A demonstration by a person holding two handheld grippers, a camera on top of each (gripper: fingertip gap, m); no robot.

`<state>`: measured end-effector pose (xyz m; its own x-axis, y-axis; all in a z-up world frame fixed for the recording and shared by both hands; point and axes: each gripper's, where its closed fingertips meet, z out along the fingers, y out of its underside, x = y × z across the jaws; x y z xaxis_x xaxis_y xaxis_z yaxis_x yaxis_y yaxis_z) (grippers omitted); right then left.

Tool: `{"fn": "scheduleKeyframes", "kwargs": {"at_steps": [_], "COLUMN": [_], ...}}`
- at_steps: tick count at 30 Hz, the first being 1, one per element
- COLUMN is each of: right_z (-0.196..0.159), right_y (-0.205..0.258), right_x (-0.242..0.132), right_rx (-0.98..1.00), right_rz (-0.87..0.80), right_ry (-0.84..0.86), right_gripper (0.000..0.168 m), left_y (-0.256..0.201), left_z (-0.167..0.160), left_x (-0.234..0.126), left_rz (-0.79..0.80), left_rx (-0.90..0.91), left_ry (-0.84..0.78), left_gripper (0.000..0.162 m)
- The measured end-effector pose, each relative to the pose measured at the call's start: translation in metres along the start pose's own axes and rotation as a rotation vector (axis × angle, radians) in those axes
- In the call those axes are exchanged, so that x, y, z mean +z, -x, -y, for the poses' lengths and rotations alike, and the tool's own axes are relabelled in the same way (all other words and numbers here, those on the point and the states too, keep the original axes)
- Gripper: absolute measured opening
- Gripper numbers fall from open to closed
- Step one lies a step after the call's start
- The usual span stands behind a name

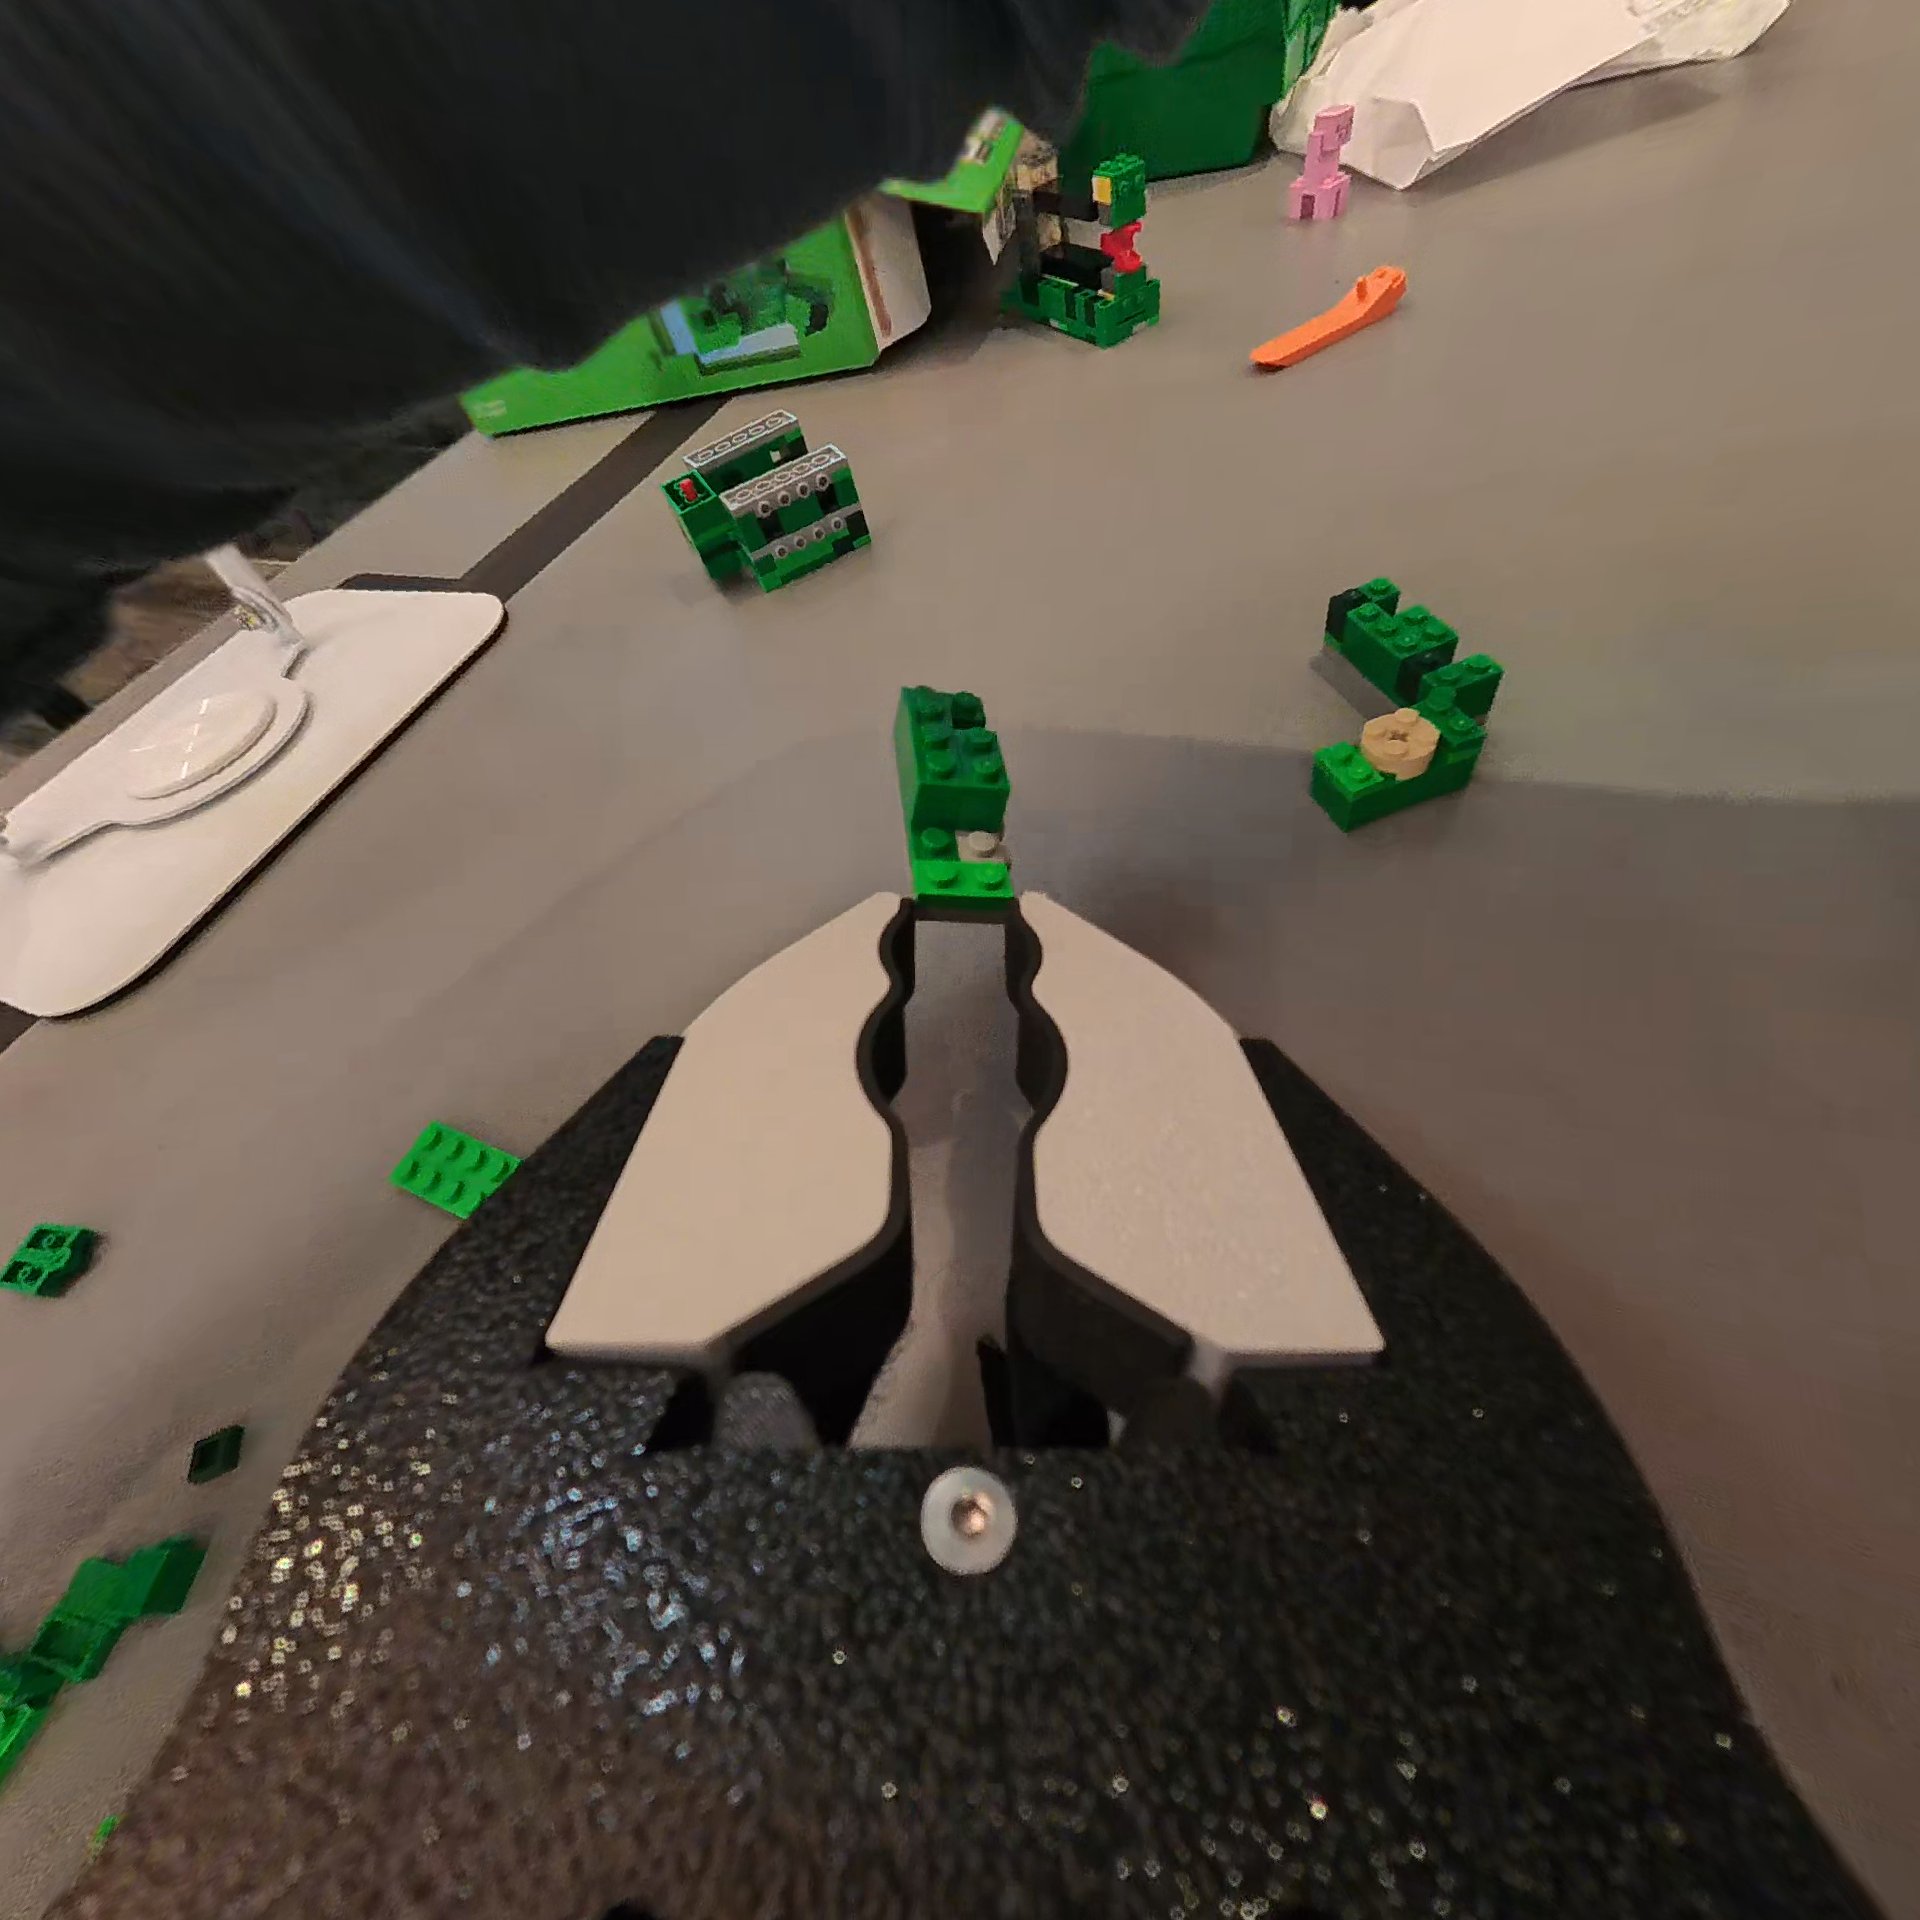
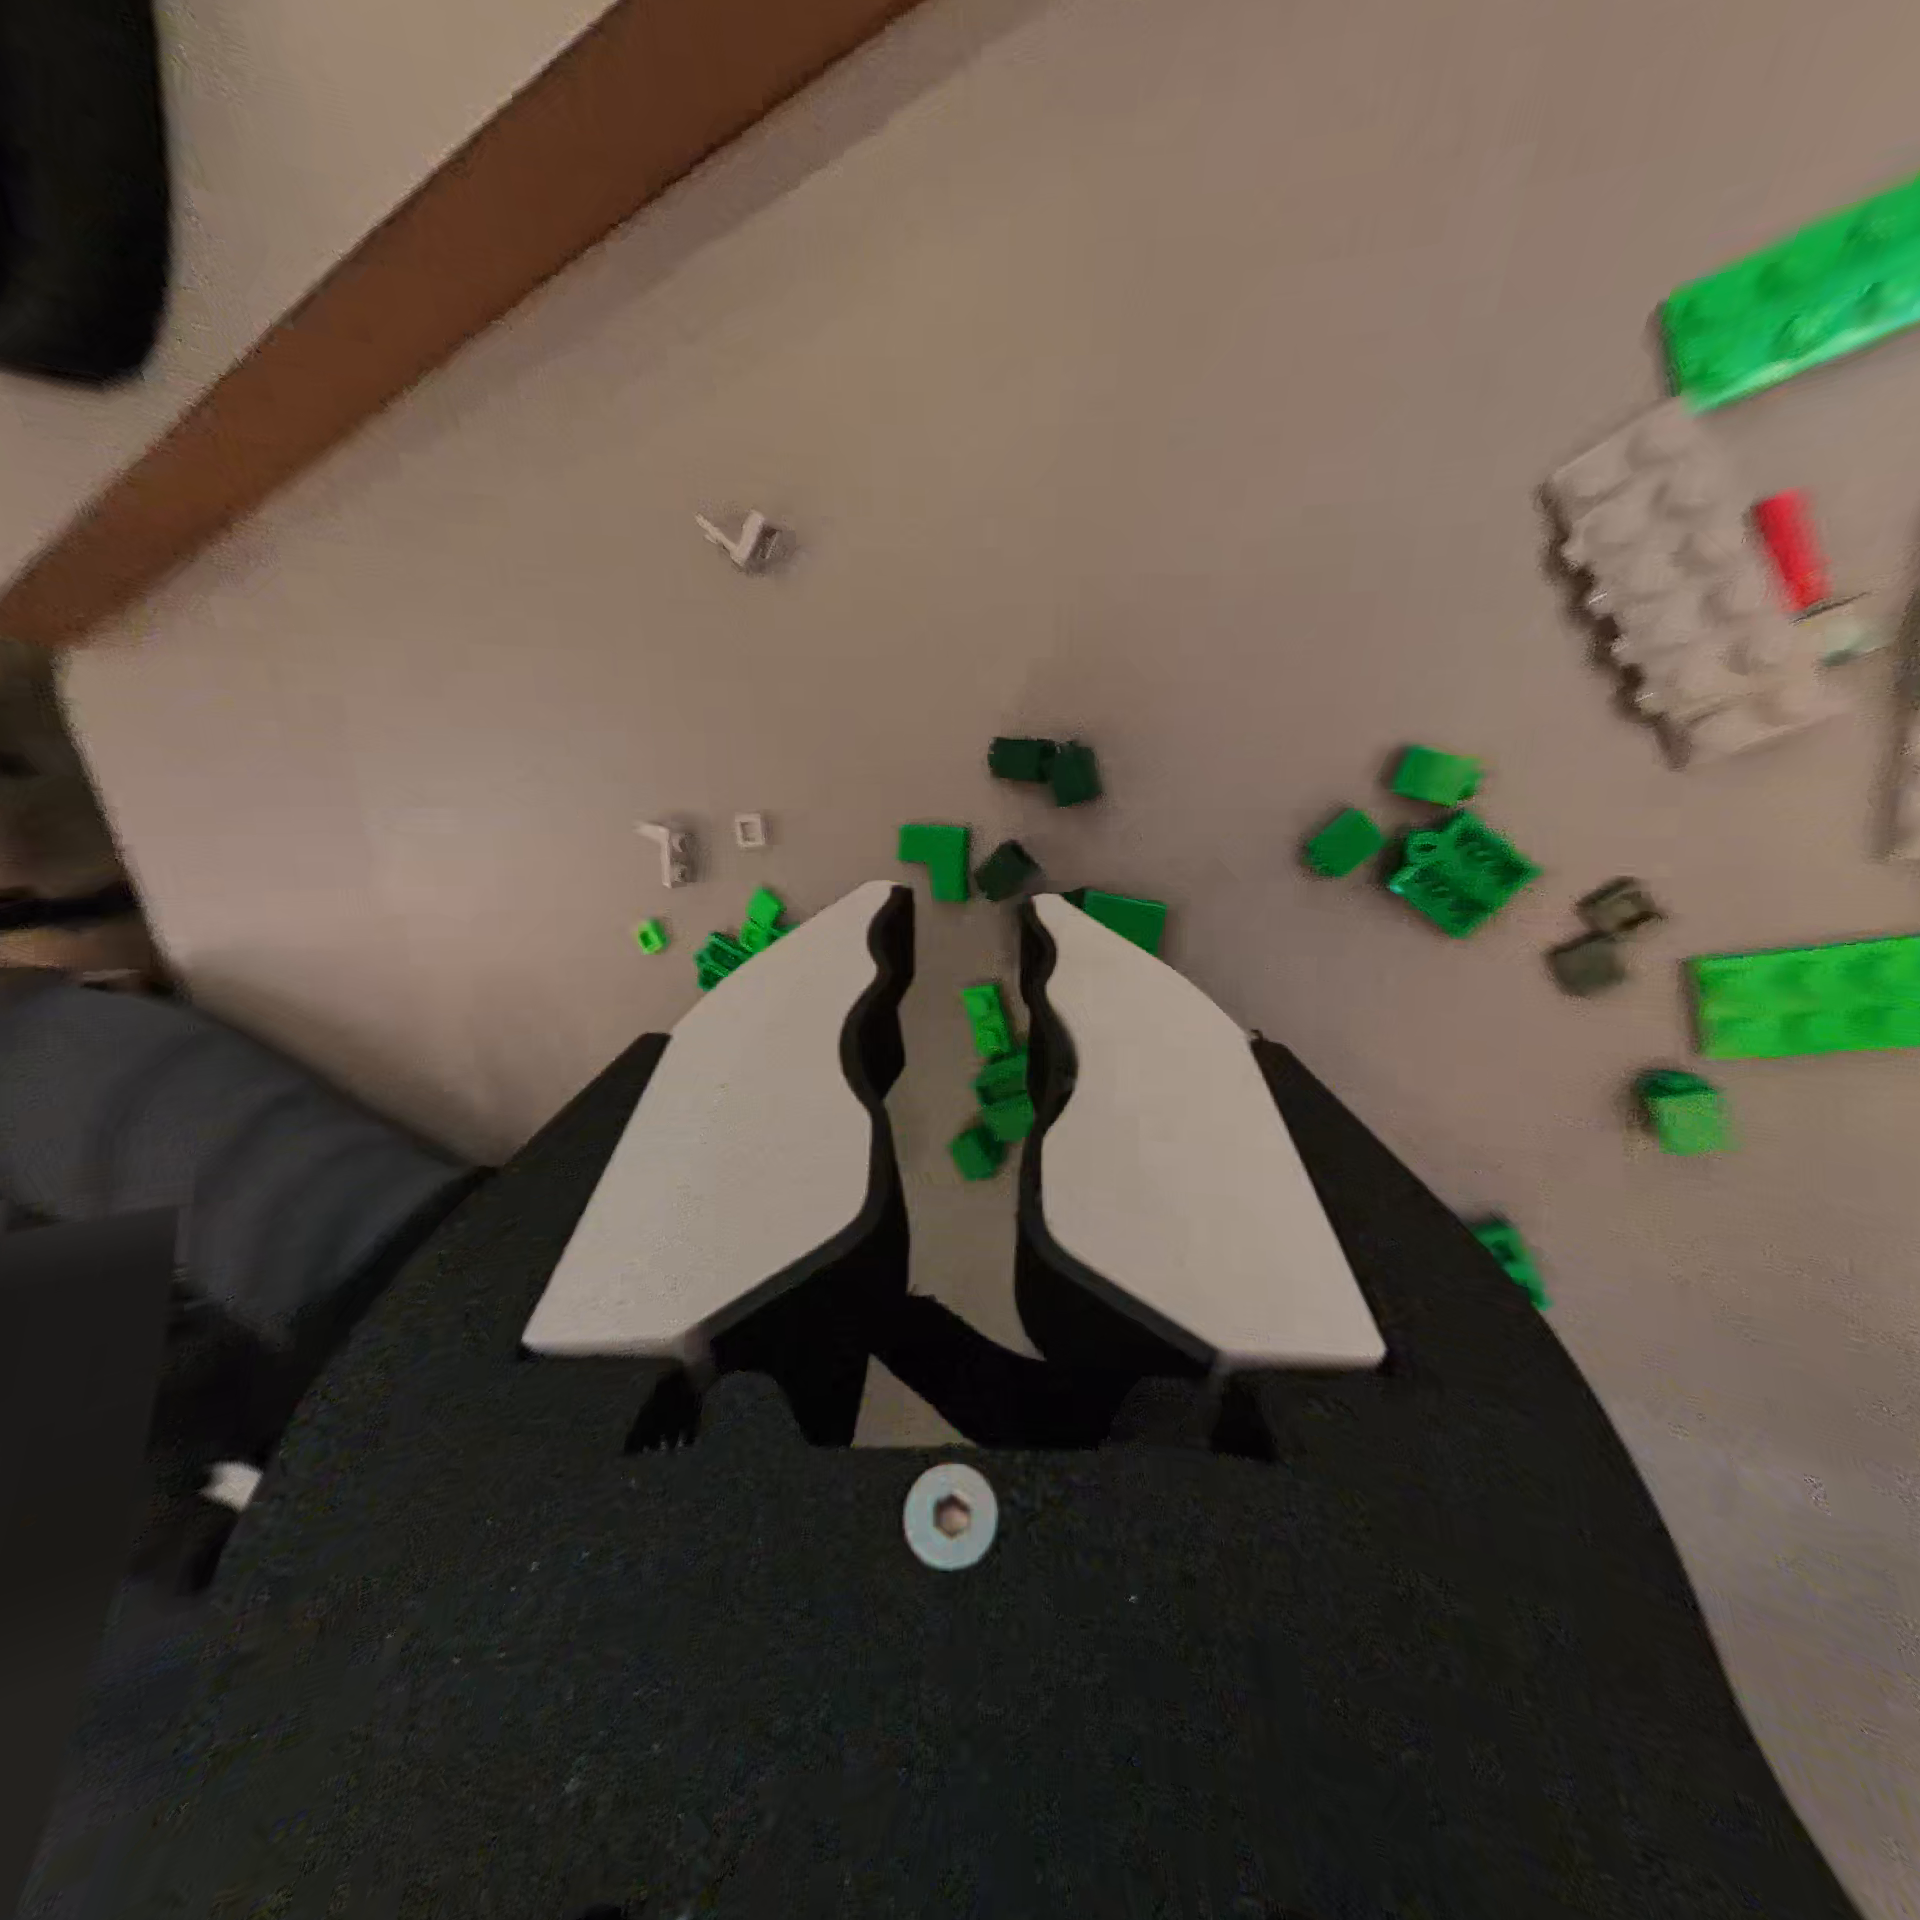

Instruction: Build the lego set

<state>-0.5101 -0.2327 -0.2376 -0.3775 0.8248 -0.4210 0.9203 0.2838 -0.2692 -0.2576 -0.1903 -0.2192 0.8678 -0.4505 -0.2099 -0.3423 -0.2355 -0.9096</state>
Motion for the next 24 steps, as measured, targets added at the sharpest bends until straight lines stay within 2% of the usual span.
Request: {"fn": "scheduleKeyframes", "kwargs": {"at_steps": [1,6,16,20,24], "right_z": [-0.001,-0.003,-0.006,-0.003,-0.004], "right_y": [-0.001,-0.008,-0.014,-0.013,-0.013], "right_x": [0.004,0.013,0.020,0.022,0.020], "right_rx": [0.059,0.137,0.087,0.111,0.066], "right_rz": [0.019,-0.016,-0.156,-0.130,-0.156], "right_ry": [0.035,0.115,0.193,0.184,0.191], "right_gripper": [0.021,0.020,0.009,0.008,0.000], "left_y": [-0.001,-0.003,-0.005,-0.005,-0.006], "left_z": [0.000,-0.002,-0.001,-0.002,-0.002], "left_x": [0.000,0.003,0.004,0.004,0.004], "left_rz": [-0.001,-0.009,-0.019,-0.021,-0.022], "left_rx": [0.003,0.021,0.022,0.020,0.024], "left_ry": [0.003,0.020,0.022,0.023,0.027], "left_gripper": [0.016,0.016,0.016,0.016,0.016]}}
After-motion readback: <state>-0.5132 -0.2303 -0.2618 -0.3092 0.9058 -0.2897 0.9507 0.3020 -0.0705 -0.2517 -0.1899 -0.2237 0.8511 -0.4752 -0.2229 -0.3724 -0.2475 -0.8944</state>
